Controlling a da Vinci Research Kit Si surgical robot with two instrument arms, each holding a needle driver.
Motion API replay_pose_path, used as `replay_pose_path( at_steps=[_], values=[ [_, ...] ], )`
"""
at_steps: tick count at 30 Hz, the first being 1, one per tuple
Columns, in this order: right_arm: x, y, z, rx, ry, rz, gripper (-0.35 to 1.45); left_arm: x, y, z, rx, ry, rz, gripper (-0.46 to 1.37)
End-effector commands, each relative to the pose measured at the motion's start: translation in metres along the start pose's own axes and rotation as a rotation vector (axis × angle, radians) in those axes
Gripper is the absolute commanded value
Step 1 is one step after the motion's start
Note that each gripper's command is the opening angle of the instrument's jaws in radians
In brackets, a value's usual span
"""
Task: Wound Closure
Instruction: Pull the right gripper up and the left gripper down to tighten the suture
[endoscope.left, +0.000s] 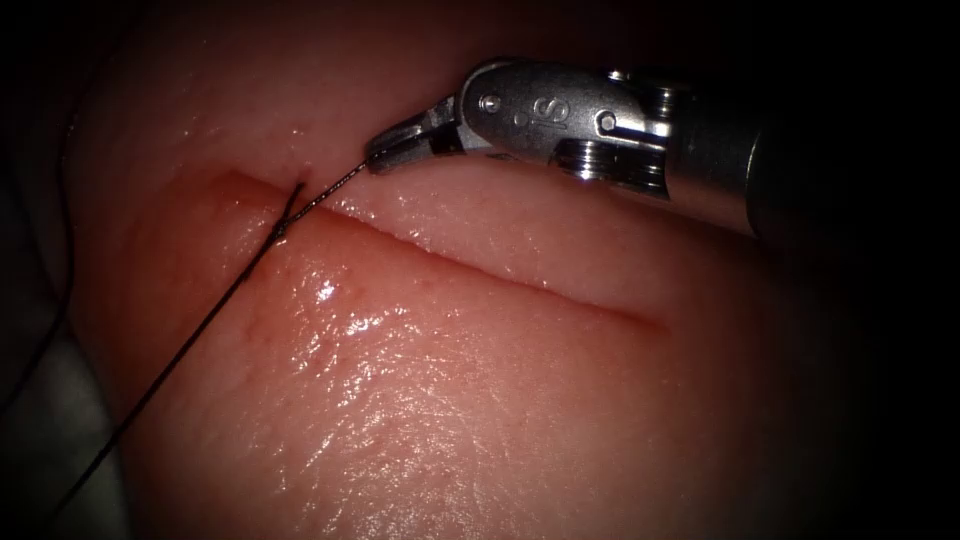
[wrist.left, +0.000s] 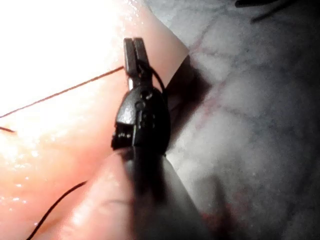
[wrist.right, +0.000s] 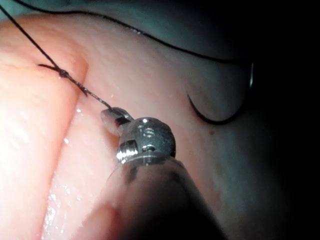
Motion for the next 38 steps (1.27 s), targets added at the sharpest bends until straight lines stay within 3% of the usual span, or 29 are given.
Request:
replay_pose_path(
  at_steps=[1, 13, 24, 38],
  values=[
    [-0.0004, 0.0004, 0.0001, -0.027, -0.016, 0.015, -0.35, 0.0000, 0.0000, 0.0001, -0.001, 0.000, 0.000, -0.35],
    [-0.0026, 0.0029, 0.0002, -0.106, -0.044, 0.052, -0.35, -0.0004, 0.0002, 0.0001, -0.001, 0.007, 0.010, -0.35],
    [-0.0032, 0.0036, 0.0002, -0.113, -0.049, 0.029, -0.35, -0.0016, 0.0004, 0.0004, -0.001, 0.005, 0.003, -0.35],
    [-0.0032, 0.0035, 0.0001, -0.109, -0.046, 0.023, -0.35, -0.0015, 0.0006, 0.0001, -0.004, 0.006, 0.004, -0.35]
  ],
)
